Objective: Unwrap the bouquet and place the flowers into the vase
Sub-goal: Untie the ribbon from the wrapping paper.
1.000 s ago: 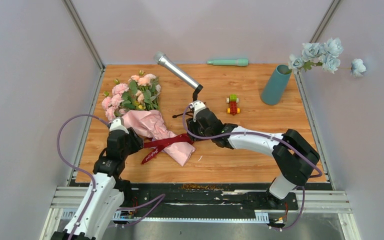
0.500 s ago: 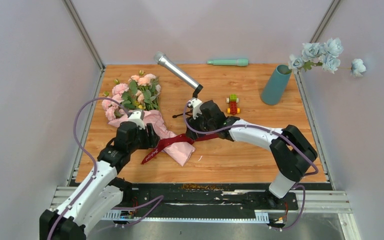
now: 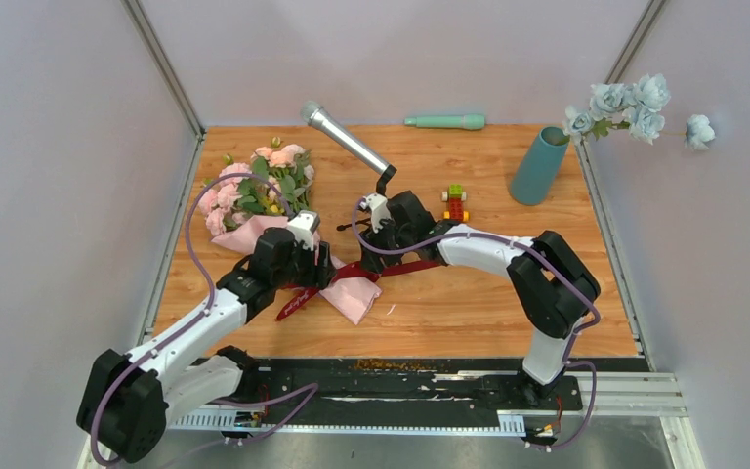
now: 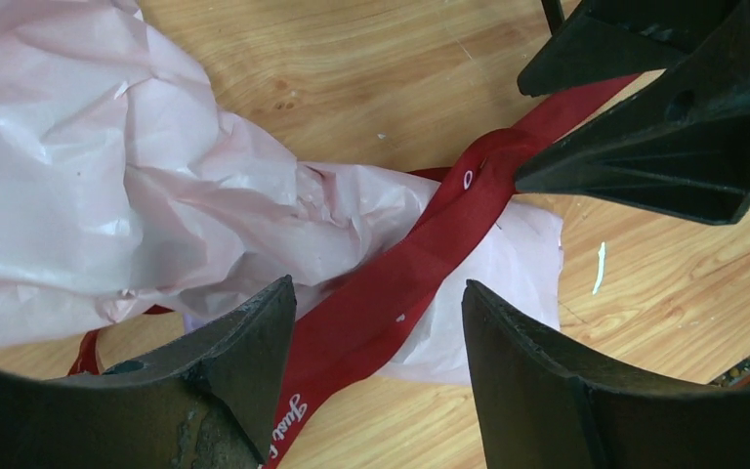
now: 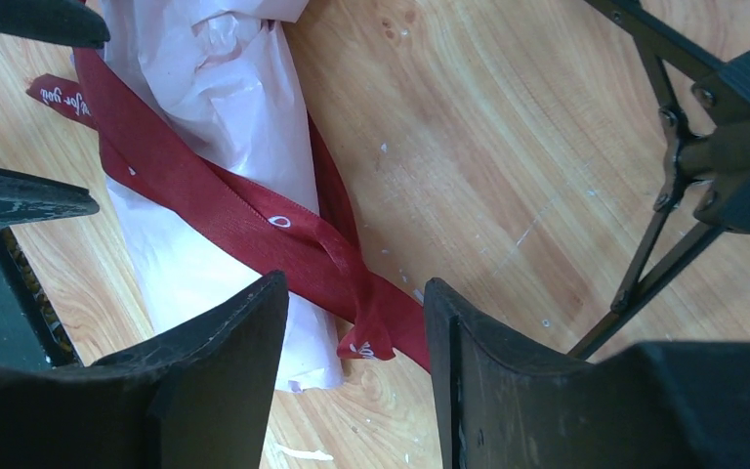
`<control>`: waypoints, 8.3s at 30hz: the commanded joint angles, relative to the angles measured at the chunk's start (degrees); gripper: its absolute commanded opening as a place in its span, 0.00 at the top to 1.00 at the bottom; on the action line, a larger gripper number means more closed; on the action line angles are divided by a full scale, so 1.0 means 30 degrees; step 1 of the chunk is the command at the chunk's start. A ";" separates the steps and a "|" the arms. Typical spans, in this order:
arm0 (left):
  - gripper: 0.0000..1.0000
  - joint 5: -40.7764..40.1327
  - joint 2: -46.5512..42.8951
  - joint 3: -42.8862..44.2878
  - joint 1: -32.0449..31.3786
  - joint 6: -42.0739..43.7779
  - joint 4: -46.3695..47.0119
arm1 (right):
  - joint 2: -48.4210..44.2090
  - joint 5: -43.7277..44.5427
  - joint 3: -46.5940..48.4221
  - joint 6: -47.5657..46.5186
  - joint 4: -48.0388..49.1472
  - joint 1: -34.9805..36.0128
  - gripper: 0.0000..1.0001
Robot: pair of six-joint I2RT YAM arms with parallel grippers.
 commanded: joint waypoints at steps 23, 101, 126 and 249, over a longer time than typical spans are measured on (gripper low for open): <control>0.53 -0.0041 0.3363 0.0912 -0.1120 0.1781 0.2135 | 0.1085 -0.0881 0.1090 -0.0459 0.0381 -0.0074 0.68; 0.45 -0.6349 -0.8522 -0.1918 0.5154 -0.6045 -0.4559 | -0.5236 0.6826 -0.6440 0.4967 0.1061 -0.0224 0.65; 0.24 -0.3837 0.1119 0.2792 -0.2049 -0.1762 -0.0329 | -0.3079 0.2751 -0.4463 0.4310 0.0983 -0.1716 0.53; 0.06 -0.8752 -1.2447 0.0592 0.5037 -0.7622 -0.8068 | -0.9559 0.4516 -0.8214 0.4346 0.4307 0.0698 0.32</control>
